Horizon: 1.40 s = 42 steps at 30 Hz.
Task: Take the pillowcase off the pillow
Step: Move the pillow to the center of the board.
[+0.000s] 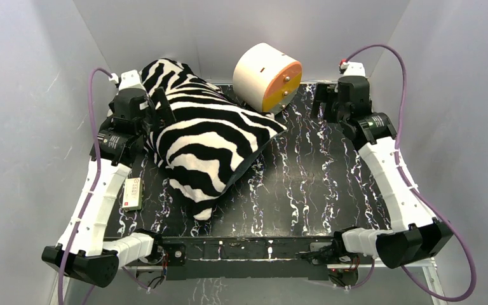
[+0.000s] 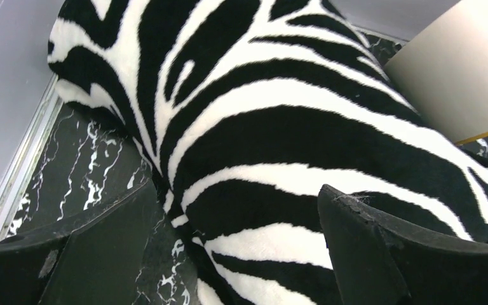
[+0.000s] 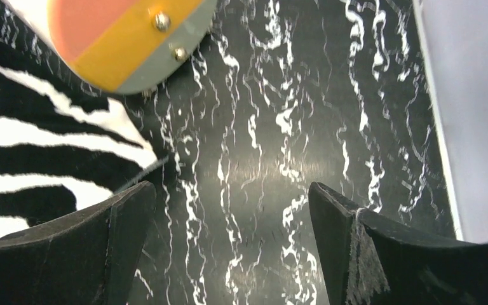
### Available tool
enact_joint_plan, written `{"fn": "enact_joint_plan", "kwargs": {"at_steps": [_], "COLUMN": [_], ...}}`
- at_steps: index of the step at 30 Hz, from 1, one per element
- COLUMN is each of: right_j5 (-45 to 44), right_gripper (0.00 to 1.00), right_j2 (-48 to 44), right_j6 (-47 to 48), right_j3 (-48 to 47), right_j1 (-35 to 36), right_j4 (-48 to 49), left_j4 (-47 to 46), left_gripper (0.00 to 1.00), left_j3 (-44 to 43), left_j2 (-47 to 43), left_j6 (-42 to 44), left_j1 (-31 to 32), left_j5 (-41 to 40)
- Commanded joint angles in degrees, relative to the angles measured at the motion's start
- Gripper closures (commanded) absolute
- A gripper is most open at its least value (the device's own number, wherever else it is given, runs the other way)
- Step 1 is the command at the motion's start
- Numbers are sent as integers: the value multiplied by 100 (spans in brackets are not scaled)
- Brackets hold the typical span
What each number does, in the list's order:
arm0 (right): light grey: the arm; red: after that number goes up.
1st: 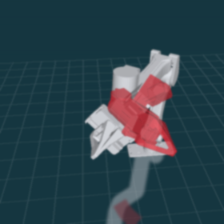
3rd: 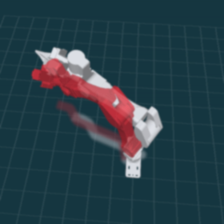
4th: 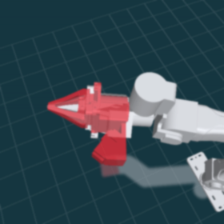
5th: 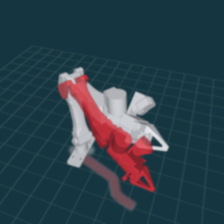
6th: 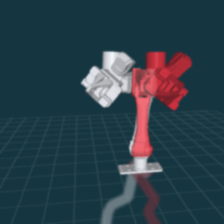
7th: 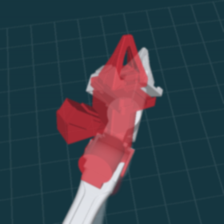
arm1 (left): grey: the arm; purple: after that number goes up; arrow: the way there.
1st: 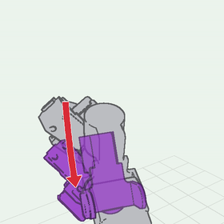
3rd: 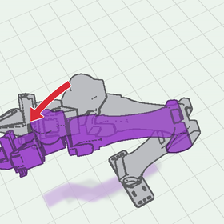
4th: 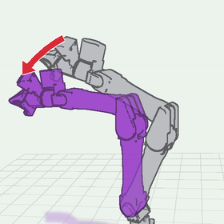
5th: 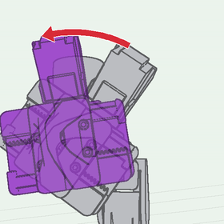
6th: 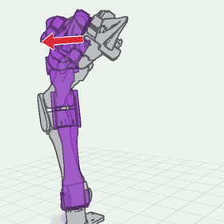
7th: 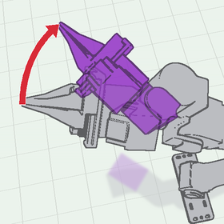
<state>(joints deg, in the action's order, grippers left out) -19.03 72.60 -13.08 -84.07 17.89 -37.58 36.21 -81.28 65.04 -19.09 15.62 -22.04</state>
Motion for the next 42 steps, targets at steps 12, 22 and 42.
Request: {"fn": "enact_joint_plan", "kwargs": {"at_steps": [12, 22, 42], "right_j5": [3273, 3863, 3076], "right_gripper": [2, 1, 100], "right_j2": [-821, 665, 421], "right_j6": [-958, -1863, -2774], "right_j3": [1875, 1604, 3400], "right_j1": [-863, 718, 2013], "right_j4": [530, 1514, 3110], "left_j4": [433, 309, -87], "left_gripper": [2, 2, 2], "left_j3": [1495, 3027, 3762], "left_j2": [-858, -1741, -2225], "left_j6": [-835, -1673, -2155], "left_j1": [-1022, -1257, -1320], "left_j5": [1319, 2574, 3219]}}
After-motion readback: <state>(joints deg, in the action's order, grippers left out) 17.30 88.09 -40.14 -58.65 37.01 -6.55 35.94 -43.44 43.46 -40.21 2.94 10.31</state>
